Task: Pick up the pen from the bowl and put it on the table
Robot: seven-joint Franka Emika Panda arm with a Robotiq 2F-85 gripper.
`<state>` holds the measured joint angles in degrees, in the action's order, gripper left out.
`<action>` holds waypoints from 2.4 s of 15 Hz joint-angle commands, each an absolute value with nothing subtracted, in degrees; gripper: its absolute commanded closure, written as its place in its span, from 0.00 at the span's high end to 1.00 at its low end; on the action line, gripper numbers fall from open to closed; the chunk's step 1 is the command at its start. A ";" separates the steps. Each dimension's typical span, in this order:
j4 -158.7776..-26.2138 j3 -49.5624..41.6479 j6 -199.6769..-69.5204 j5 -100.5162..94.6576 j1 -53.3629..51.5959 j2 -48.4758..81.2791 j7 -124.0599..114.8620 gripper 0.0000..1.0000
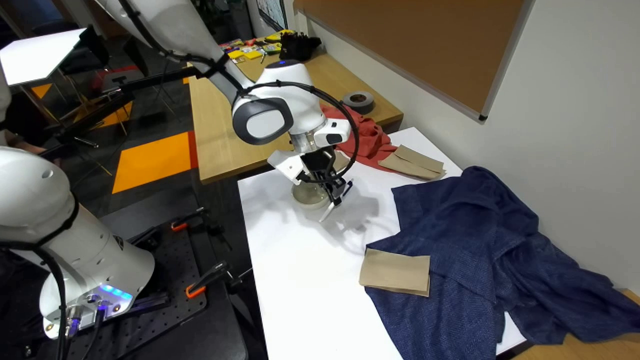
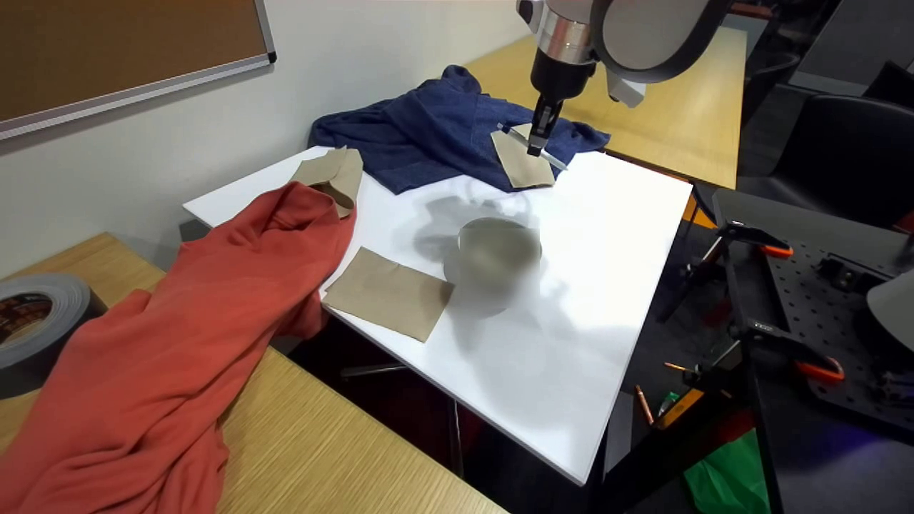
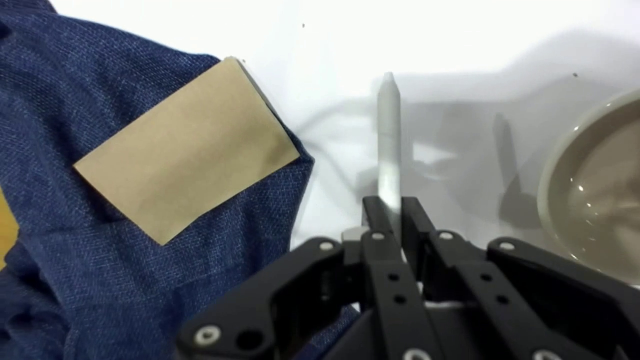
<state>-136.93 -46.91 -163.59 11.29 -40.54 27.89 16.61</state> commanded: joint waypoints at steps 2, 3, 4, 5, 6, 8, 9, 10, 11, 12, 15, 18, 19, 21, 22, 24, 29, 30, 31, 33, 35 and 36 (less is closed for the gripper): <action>-134.26 -40.99 -158.18 -4.84 -32.53 25.09 3.09 0.03; -133.83 -39.23 -157.42 -7.16 -30.58 24.73 1.14 0.03; -133.41 -37.40 -156.74 -9.07 -28.50 24.40 -0.35 0.03; -132.94 -35.42 -156.09 -10.90 -26.30 24.12 -1.72 0.03; -132.47 -33.35 -155.47 -12.29 -24.02 23.94 -2.71 0.03; -131.74 -29.41 -154.54 -14.25 -19.81 23.62 -4.08 0.03; -131.41 -27.32 -154.39 -14.74 -17.62 23.68 -4.31 0.03; -131.07 -25.51 -154.27 -15.22 -15.67 23.86 -4.72 0.03; -130.63 -23.67 -154.55 -15.26 -13.70 24.42 -4.49 0.03; -130.20 -22.32 -154.91 -15.27 -12.22 25.15 -4.61 0.03; -129.37 -19.29 -155.97 -14.95 -8.71 27.04 -4.82 0.03; -128.58 -18.04 -157.12 -14.91 -6.82 29.01 -5.21 0.03; -128.26 -17.79 -157.35 -14.83 -6.42 29.61 -5.19 0.03; -127.61 -17.47 -157.95 -14.65 -5.84 30.93 -5.31 0.03; -127.30 -17.31 -158.17 -14.52 -5.53 31.52 -5.23 0.03; -126.67 -17.22 -158.37 -14.29 -5.17 32.55 -5.11 0.03; -125.97 -17.02 -158.50 -13.90 -4.58 33.49 -4.90 0.50; -125.92 -17.07 -158.47 -13.98 -4.59 33.48 -4.90 0.56; -125.85 -17.12 -158.47 -14.02 -4.63 33.49 -4.95 0.65; -125.88 -17.07 -158.43 -14.01 -4.68 33.39 -4.96 0.80; -125.92 -17.01 -158.45 -14.00 -4.68 33.33 -4.94 0.95; -125.95 -17.05 -158.39 -14.04 -4.73 33.31 -4.98 0.99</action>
